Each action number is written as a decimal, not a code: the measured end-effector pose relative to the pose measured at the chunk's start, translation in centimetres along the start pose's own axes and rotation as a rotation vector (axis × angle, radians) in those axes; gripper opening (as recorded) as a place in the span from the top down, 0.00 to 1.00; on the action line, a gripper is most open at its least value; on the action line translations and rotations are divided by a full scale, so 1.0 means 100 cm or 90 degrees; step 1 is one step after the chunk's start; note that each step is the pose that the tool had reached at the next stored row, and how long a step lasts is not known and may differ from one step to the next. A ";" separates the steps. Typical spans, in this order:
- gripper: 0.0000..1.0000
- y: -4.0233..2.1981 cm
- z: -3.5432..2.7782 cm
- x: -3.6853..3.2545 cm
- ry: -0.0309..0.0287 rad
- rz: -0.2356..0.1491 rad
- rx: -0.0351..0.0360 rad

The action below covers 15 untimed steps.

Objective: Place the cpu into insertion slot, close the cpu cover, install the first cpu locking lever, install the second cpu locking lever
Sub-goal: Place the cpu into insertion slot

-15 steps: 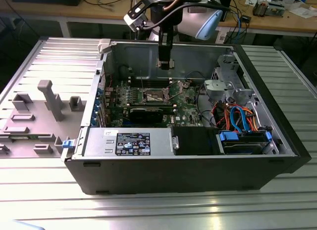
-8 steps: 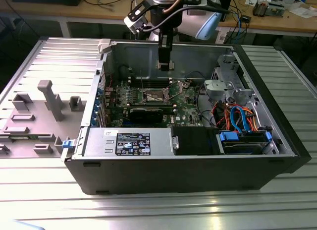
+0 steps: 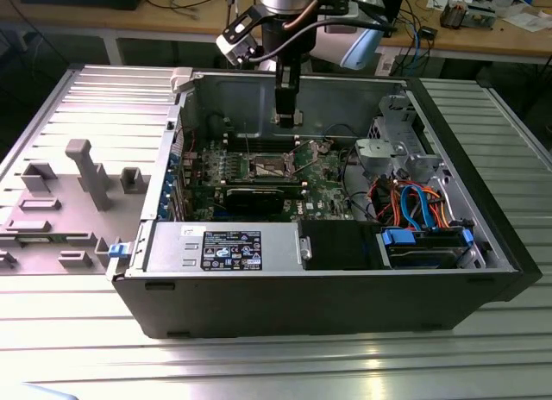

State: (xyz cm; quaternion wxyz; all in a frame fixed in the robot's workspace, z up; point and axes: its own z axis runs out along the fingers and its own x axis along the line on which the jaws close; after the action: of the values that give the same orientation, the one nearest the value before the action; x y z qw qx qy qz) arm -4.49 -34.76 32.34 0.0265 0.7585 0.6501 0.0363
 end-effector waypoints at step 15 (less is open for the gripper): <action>0.46 -0.0009 0.0107 -0.0002 0.0001 0.000 0.0000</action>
State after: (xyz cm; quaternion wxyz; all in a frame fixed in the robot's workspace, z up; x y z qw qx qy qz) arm -4.49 -34.76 31.26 0.0264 0.7585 0.6501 0.0363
